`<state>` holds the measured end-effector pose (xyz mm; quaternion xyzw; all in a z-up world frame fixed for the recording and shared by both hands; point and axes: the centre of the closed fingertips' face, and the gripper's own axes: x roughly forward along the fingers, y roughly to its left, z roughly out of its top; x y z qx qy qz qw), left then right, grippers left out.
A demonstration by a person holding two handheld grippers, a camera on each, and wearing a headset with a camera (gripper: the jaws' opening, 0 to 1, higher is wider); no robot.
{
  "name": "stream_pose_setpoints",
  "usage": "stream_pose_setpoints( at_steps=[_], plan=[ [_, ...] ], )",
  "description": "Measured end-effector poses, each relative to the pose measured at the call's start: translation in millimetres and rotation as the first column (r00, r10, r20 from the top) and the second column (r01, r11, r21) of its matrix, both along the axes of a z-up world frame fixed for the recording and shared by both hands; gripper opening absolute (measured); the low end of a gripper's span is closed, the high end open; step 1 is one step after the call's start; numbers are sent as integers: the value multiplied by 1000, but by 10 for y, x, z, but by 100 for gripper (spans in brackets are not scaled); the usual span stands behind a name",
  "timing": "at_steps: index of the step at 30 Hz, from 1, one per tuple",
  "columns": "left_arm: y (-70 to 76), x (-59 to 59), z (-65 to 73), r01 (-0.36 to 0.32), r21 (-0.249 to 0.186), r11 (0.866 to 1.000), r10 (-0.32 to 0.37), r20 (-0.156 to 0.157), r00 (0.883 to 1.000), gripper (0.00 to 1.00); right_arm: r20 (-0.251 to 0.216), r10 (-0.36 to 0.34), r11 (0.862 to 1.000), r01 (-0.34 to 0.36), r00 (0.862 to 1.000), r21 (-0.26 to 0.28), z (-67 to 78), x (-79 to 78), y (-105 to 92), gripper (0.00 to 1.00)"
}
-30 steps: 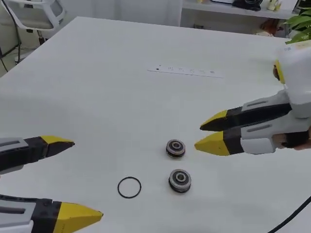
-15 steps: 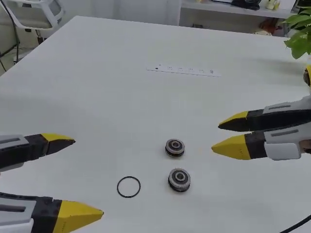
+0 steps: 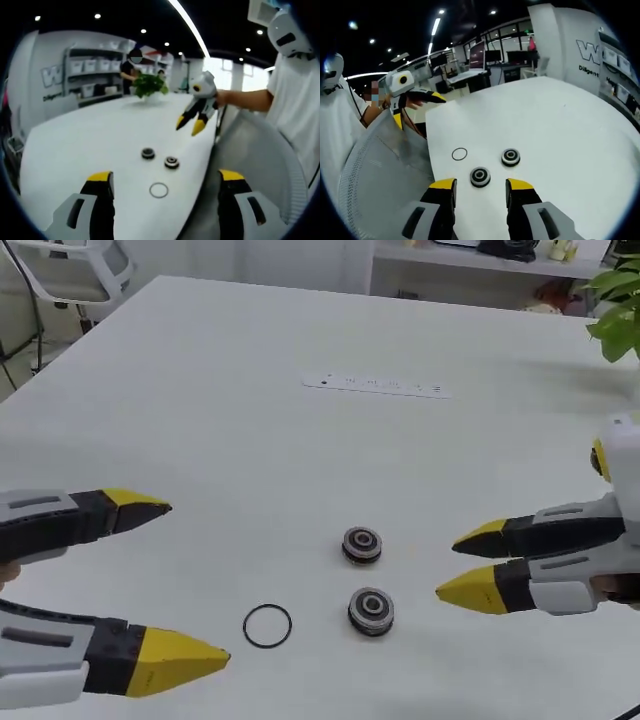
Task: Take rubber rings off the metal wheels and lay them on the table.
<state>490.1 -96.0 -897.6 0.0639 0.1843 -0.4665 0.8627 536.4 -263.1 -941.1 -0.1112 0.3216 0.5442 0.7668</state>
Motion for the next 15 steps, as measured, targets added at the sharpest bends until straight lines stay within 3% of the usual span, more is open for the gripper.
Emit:
stream_pose_setpoints(
  at_steps=[4,7,15],
  plan=[
    [-42,57,80,24,18,1000,-24,21,999,86,-15,-3,1000,3,1000,9,-29,8,37,38],
    [-59,127,128,27,22,999,-27,17,999,84,-15,-13,1000,13,1000,20,-50,32,78,37],
    [-218,244,310,105,81,991,-110,65,992,83,-21,-12,1000,13,1000,16,-183,12,157,37]
  ],
)
